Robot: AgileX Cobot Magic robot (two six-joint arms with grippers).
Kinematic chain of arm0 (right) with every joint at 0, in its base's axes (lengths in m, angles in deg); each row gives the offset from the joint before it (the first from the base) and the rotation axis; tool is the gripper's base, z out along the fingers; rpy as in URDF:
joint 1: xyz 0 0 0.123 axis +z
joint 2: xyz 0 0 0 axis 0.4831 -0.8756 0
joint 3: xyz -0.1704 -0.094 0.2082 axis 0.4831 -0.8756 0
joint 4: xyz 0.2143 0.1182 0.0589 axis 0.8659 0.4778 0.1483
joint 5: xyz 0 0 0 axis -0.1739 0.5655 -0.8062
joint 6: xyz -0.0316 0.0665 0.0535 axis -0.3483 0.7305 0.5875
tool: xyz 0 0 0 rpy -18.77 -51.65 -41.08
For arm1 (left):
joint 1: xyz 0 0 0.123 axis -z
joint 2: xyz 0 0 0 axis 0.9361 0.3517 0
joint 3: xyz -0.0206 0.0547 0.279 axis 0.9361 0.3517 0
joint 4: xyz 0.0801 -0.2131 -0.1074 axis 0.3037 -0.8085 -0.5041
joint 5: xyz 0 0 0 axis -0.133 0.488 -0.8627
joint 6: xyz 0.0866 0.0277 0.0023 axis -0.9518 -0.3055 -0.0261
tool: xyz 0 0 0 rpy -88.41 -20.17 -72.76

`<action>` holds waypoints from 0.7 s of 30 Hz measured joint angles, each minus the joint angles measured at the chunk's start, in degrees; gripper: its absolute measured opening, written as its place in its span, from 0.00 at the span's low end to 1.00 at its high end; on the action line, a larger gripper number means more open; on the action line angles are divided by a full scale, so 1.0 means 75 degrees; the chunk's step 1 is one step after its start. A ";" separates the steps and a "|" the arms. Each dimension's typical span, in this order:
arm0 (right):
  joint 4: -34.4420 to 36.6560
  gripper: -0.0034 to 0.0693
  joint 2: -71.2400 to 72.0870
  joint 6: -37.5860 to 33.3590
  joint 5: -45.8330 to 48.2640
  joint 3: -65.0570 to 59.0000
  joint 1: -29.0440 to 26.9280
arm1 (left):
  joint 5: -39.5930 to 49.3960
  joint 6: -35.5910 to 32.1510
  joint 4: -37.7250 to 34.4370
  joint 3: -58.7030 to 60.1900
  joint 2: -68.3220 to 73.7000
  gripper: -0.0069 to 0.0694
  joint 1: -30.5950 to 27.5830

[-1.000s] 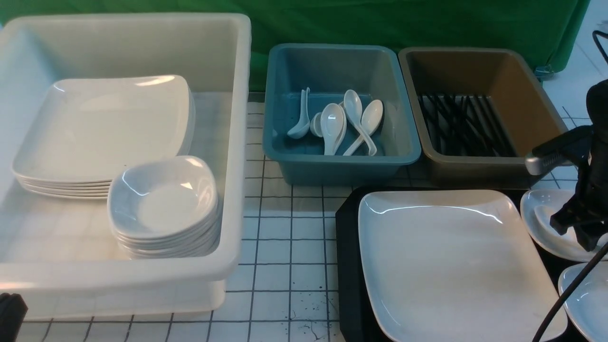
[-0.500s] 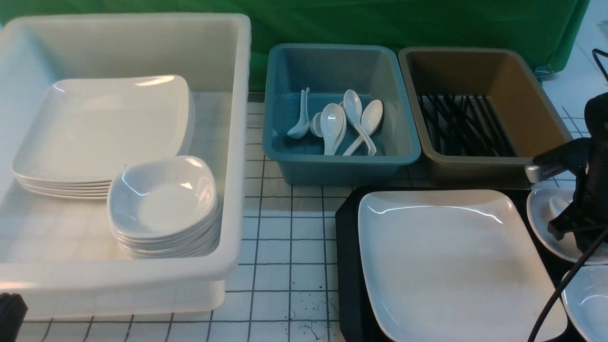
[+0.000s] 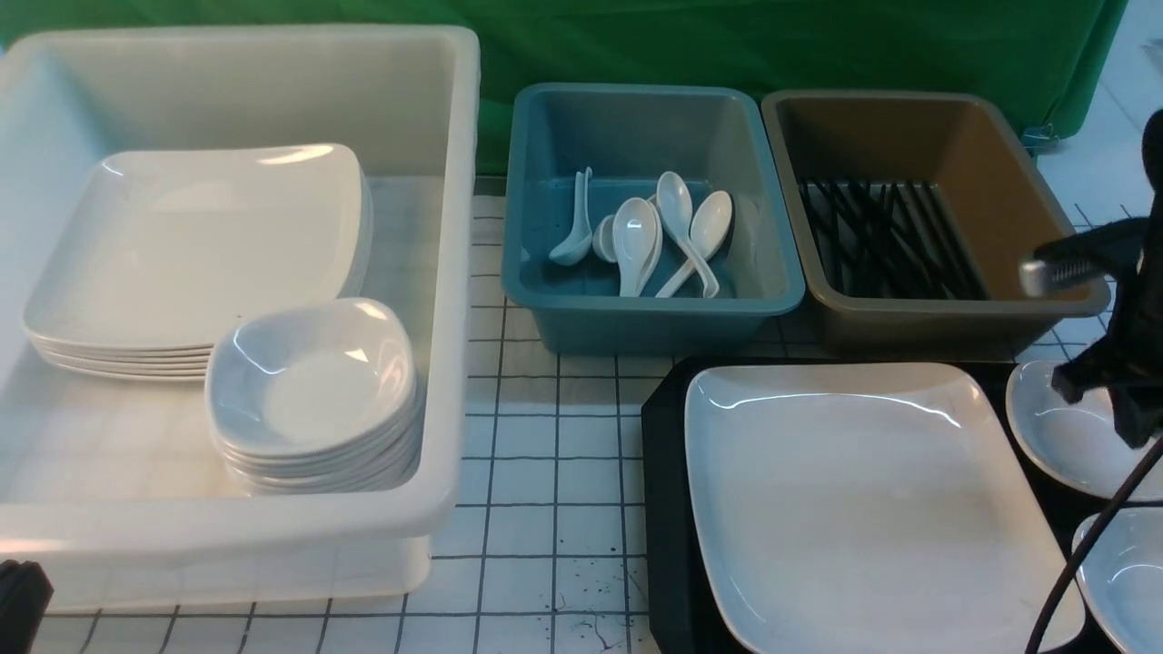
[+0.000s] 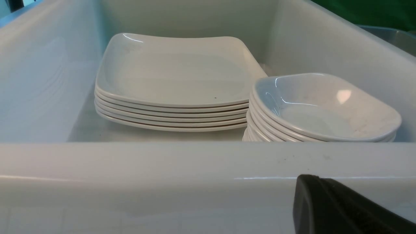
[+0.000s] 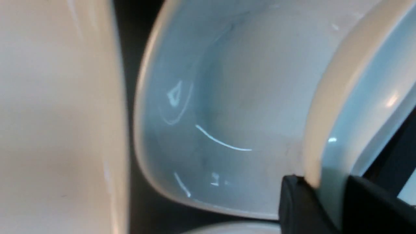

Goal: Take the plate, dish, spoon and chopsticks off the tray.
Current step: Use the right arm to grab a soup spoon from the plate, then use the right arm to put the soup spoon into the small storage box in the middle

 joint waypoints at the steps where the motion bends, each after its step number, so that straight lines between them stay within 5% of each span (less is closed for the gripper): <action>1: 0.0321 0.28 0.0175 -0.0038 0.0077 0.0137 0.0007 | 0.0000 0.0000 0.0041 0.0000 0.0000 0.10 0.0000; 8: 0.2713 0.24 0.1125 -0.0396 0.0155 0.1109 0.0501 | 0.0000 0.0000 0.0041 0.0000 0.0000 0.10 0.0000; 10: 0.3513 0.16 0.1216 -0.0408 -0.0366 0.1655 0.1023 | -0.0006 0.0000 0.0041 0.0000 0.0000 0.10 0.0000; 16: 0.4056 0.16 0.0781 -0.0434 -0.1815 0.2473 0.2449 | -0.0001 0.0000 0.0041 0.0000 0.0000 0.10 0.0000; 21: 0.4063 0.16 0.0407 -0.0462 -0.2196 0.2651 0.2812 | -0.0001 0.0000 0.0041 0.0000 0.0000 0.10 0.0000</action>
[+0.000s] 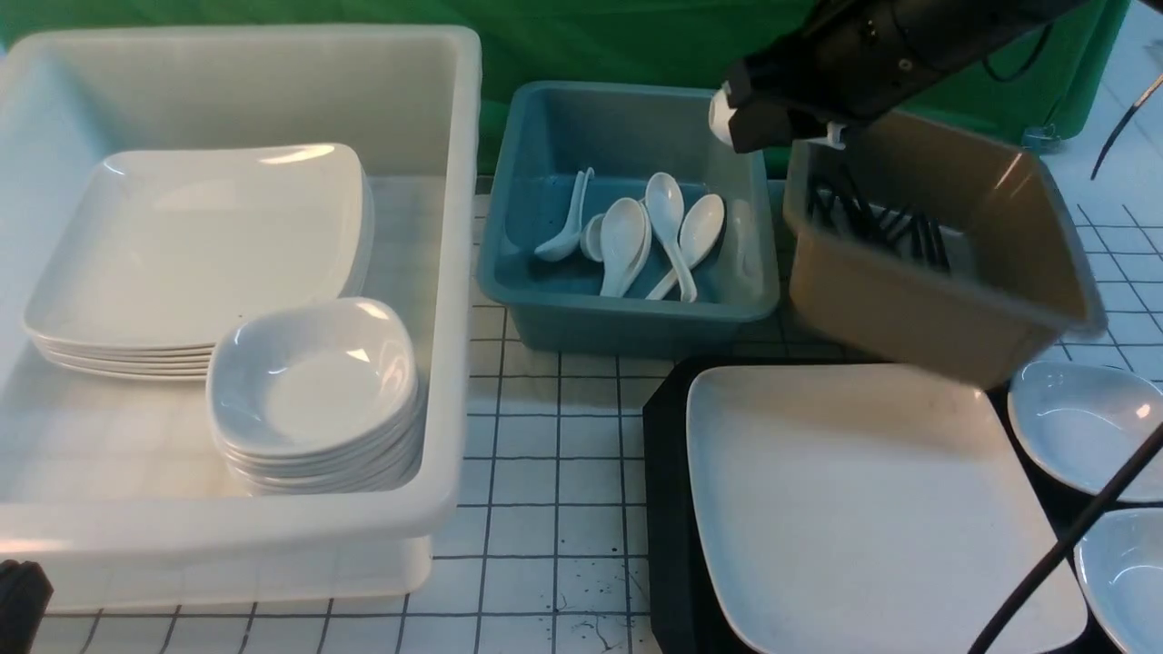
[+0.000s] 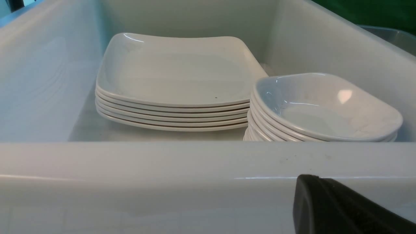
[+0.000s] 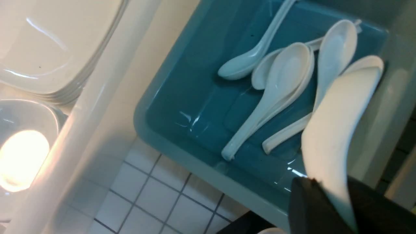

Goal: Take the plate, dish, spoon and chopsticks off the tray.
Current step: Use the right arm to put the soup spoon into the small storage box in the middle

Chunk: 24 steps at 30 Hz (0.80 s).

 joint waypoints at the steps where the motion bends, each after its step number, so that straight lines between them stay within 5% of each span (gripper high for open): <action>1: -0.0002 0.16 -0.0072 0.0030 -0.0008 0.0000 0.0048 | 0.0000 0.0000 -0.0041 0.0000 0.0000 0.10 0.0000; 18: -0.0019 0.17 -0.1224 -0.0056 -0.2493 0.0023 0.0071 | 0.0000 0.0000 0.0000 0.0000 0.0000 0.10 0.0000; 23: -0.0019 0.35 -0.1761 -0.0056 -0.2821 0.0016 0.0095 | 0.0000 0.0000 0.0000 0.0000 0.0000 0.10 0.0000; 24: -0.0019 0.46 -0.1847 -0.0056 -0.2813 0.0010 0.0101 | 0.0000 0.0000 0.0000 0.0000 0.0000 0.10 0.0000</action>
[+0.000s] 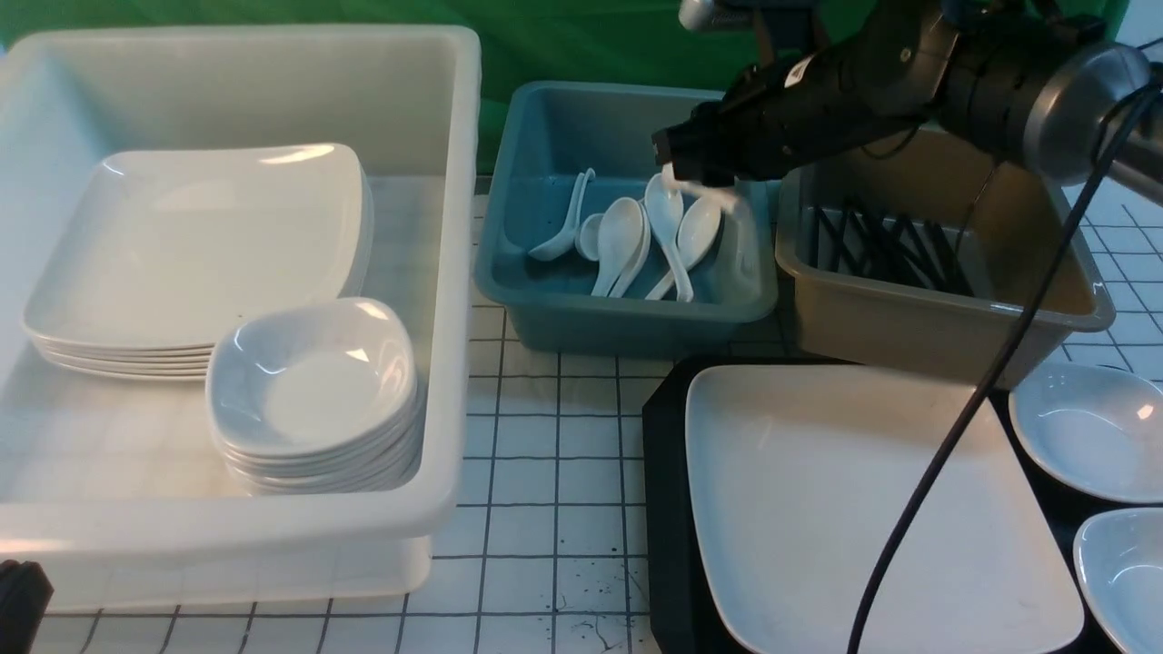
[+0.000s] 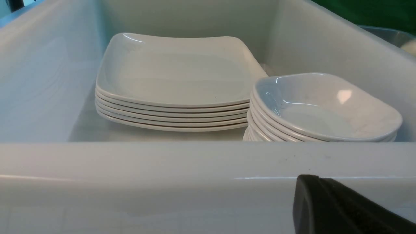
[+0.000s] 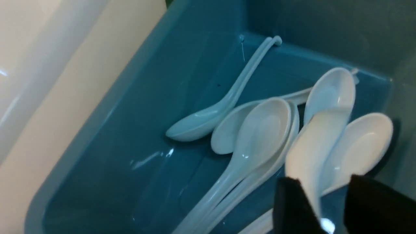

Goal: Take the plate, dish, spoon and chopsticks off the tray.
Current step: Use the right arm to put the soup spoon into the small storage box in the middle, then use the right arm to grab a small plate from the dinner plate

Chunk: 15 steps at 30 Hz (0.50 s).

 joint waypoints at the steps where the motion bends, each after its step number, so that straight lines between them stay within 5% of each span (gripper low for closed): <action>1: 0.0000 0.57 -0.0020 0.0000 0.0081 0.0000 0.0008 | 0.0000 0.0000 0.0000 0.0000 0.0000 0.10 0.0000; 5: -0.0323 0.74 0.0166 -0.0006 0.0825 0.0093 0.0008 | 0.0000 0.0000 0.0000 0.0000 0.0000 0.10 0.0000; 7: -0.0801 0.71 0.0393 -0.0006 0.1530 0.0227 0.0014 | 0.0000 0.0000 0.0000 0.0000 0.0000 0.10 0.0000; 15: -0.2641 0.09 0.1842 0.0054 0.4849 0.0458 0.0021 | 0.0000 0.0000 0.0000 0.0000 0.0000 0.10 0.0000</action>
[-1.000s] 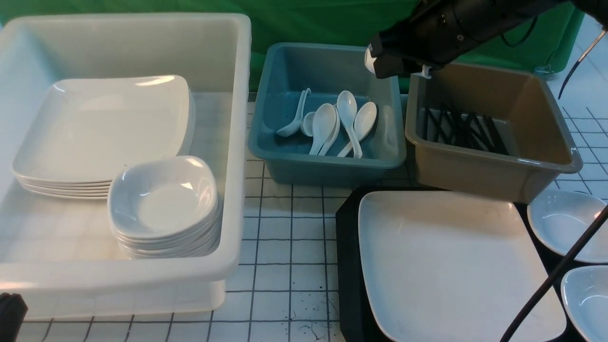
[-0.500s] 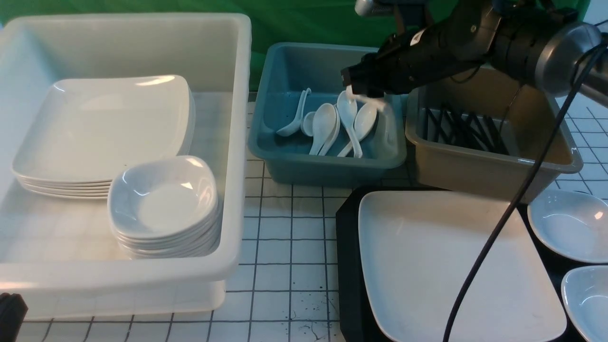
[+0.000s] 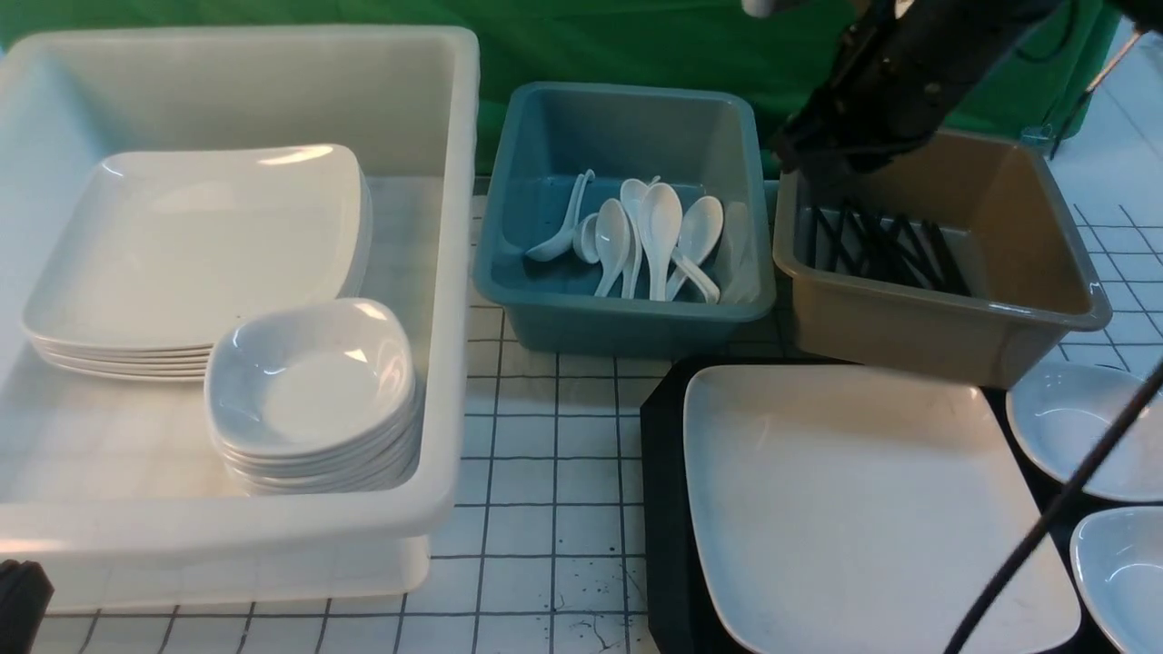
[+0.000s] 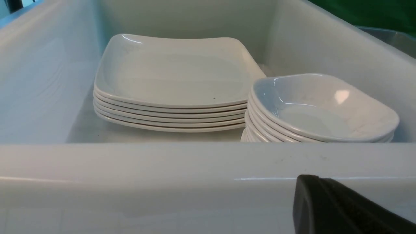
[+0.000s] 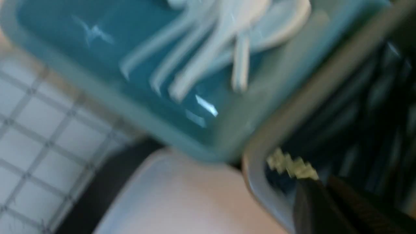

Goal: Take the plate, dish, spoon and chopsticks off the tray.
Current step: Use the right arm to grab a small plate from the dinner plate

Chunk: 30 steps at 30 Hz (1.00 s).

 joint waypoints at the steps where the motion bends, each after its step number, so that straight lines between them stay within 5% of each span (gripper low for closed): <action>1: -0.0035 0.08 0.0103 0.0011 0.0084 -0.0077 0.0000 | 0.0009 0.0000 0.0000 0.0000 0.0000 0.10 0.0000; 12: -0.0146 0.05 0.0655 0.0439 -0.0630 -0.3267 -0.0838 | 0.0018 0.0000 0.0000 0.0000 0.0000 0.10 0.0000; 21: -0.0154 0.05 -0.0292 0.0617 -0.2389 -0.3229 -0.1931 | 0.0024 0.0000 0.0000 0.0000 0.0000 0.10 0.0000; 30: -0.0136 0.05 -0.0612 0.0671 -0.2306 -0.3162 -0.2092 | 0.0024 0.0000 -0.0041 0.0000 0.0000 0.10 0.0000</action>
